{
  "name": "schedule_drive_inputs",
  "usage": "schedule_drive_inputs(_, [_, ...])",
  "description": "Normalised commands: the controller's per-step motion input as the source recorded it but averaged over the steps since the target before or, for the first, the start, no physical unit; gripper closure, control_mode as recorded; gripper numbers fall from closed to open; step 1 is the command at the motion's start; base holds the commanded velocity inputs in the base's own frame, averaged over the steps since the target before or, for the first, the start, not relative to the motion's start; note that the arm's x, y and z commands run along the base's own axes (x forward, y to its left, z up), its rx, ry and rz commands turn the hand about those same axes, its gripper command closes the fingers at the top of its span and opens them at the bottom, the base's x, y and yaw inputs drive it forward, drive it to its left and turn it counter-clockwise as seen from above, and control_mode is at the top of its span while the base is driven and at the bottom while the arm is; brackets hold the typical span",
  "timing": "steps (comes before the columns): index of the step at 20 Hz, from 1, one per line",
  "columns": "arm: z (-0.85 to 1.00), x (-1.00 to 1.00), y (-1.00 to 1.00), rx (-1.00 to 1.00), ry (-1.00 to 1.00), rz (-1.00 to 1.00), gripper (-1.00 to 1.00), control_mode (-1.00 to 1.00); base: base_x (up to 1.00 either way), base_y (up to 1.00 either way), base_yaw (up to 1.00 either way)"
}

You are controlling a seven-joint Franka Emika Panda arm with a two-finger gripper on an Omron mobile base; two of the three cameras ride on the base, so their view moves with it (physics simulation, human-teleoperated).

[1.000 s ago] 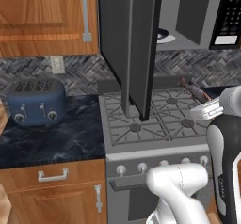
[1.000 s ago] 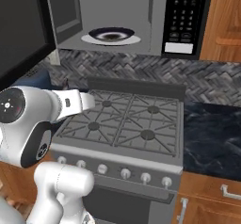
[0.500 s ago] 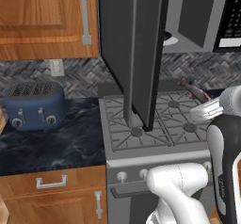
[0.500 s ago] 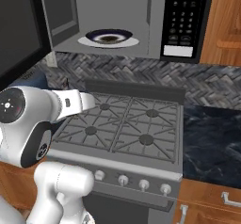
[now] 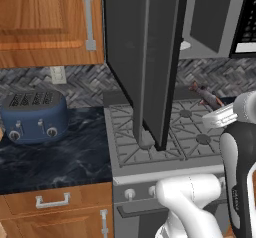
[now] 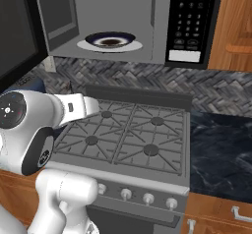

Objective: Transport the fish from the fridge to the microwave and turn on the microwave.

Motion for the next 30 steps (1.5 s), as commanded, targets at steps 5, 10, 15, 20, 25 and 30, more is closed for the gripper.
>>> schedule_drive_inputs(5, [0.0,0.0,0.0,0.0,0.0,0.0,1.0,1.0,0.47,-0.16,-0.03])
schedule_drive_inputs(10, [0.0,0.0,0.0,0.0,0.0,0.0,1.0,1.0,0.57,-0.1,-0.05])
schedule_drive_inputs(15, [0.0,0.0,0.0,0.0,0.0,0.0,1.0,1.0,0.28,0.0,-0.01])
schedule_drive_inputs(20, [0.0,0.0,0.0,0.0,0.0,0.0,1.0,1.0,0.01,0.0,0.0])
schedule_drive_inputs(25, [0.0,0.0,0.0,0.0,0.0,0.0,1.0,1.0,0.0,0.0,0.0])
schedule_drive_inputs(30, [0.06,0.12,0.0,0.0,-0.04,0.0,1.0,-1.0,0.09,0.0,0.0])
